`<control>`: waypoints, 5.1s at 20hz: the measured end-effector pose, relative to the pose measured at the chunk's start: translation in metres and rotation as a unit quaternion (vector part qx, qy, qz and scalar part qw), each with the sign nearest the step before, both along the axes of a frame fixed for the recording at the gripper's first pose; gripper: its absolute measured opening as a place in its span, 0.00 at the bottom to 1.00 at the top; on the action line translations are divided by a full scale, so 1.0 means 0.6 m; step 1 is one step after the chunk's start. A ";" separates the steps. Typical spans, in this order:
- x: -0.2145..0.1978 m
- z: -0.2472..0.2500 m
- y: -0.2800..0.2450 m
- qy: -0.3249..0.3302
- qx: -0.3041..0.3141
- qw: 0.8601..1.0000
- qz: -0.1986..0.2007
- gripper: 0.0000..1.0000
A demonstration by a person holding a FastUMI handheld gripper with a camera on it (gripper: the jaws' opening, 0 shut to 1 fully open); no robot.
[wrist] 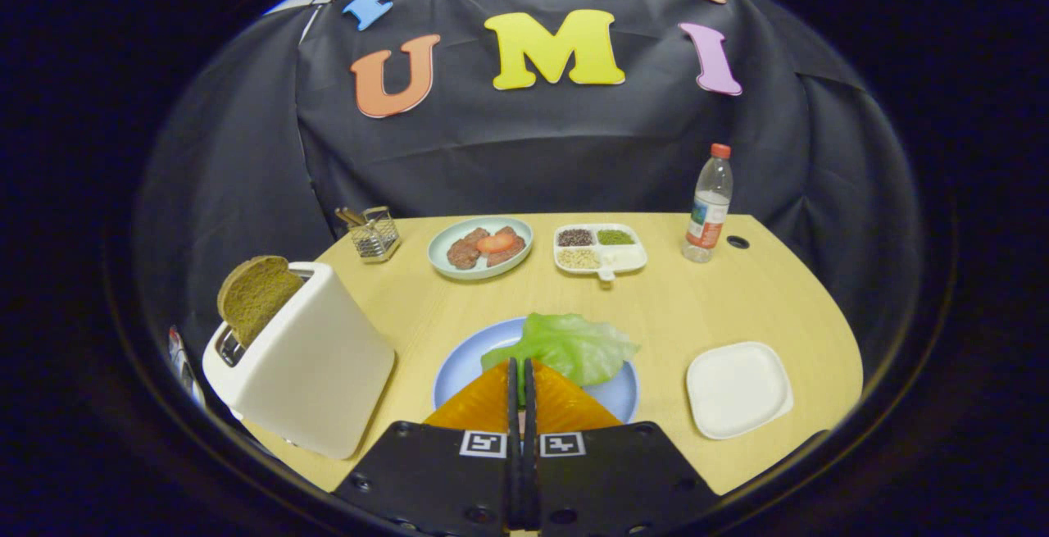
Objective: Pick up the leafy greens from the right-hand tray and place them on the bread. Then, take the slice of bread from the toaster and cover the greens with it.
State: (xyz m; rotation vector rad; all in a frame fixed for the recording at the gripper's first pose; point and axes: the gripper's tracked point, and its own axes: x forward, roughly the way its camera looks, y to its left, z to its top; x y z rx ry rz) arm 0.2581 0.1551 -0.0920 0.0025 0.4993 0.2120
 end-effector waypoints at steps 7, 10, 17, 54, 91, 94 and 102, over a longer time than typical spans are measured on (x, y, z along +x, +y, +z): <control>0.005 -0.060 0.025 0.051 0.044 0.998 -0.005 0.00; 0.004 -0.069 0.009 0.050 0.025 0.998 -0.011 0.00; -0.021 -0.094 0.003 0.069 0.015 0.997 -0.021 0.06; -0.082 0.145 0.326 -0.068 -0.030 0.996 0.040 0.96; -0.048 0.248 0.137 -0.079 -0.035 0.995 -0.052 0.10; -0.027 0.209 0.103 -0.070 -0.047 0.994 -0.062 0.10; 0.016 0.102 0.072 -0.032 -0.027 0.998 -0.050 0.10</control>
